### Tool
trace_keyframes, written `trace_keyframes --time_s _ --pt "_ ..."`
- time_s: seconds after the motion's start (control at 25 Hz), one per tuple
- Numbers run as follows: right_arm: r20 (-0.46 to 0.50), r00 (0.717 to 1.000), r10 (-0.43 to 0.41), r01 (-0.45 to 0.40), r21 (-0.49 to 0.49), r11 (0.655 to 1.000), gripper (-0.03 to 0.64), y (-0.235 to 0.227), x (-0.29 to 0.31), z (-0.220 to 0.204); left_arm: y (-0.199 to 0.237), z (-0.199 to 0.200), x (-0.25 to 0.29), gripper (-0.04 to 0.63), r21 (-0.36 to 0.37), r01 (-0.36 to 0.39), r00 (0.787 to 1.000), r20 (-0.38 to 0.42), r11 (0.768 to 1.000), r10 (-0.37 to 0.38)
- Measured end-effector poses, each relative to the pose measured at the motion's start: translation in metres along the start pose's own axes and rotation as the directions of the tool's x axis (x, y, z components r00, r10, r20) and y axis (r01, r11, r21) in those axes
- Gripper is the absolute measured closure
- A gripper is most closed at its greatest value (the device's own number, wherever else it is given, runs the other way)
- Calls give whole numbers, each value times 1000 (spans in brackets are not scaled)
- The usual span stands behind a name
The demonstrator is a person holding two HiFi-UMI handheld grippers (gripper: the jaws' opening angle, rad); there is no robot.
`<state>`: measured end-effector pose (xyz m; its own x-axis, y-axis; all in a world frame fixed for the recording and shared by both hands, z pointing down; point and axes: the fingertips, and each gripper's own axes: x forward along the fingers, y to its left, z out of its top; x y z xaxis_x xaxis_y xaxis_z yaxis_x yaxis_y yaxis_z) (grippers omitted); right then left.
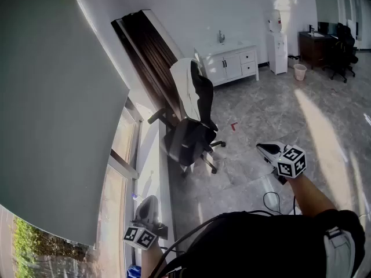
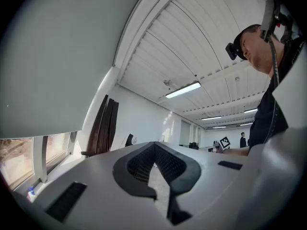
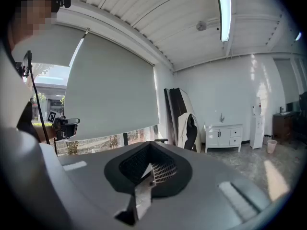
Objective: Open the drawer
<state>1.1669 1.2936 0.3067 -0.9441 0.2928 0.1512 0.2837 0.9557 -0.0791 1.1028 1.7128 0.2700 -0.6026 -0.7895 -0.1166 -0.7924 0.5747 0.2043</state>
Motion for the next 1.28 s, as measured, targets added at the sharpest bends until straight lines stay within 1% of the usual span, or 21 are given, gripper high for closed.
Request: trace_keyframes --time_s 0.24,0.52,0.68,0.8,0.96,1.04,1.28 --pt "6 1000 18 -17 -10 1000 623 8 -1 7 -5 2 -5 594 -12 2 1000 5 1000 -2" --pt "-4 1000 25 -25 -19 1000 623 8 6 7 0 1 -6 594 -18 -10 1000 9 1000 10" --pt "-10 999 33 -32 5 999 621 5 16 4 7 -5 -4 594 -23 -12 1000 3 1000 12" --pt "-17 999 52 -51 36 998 621 1 23 -2 11 -12 3 594 -43 -15 1000 -15 999 14" --pt "-35 998 53 -51 54 997 621 -14 25 -16 7 -28 18 594 -63 -8 999 -39 998 5" --pt "-38 998 47 -45 60 997 621 -24 23 -17 3 -27 30 594 -64 2 999 -45 998 -5" --pt "-23 1000 0 2 84 996 621 -74 4 -20 -23 -31 79 594 -50 47 997 -56 998 -49"
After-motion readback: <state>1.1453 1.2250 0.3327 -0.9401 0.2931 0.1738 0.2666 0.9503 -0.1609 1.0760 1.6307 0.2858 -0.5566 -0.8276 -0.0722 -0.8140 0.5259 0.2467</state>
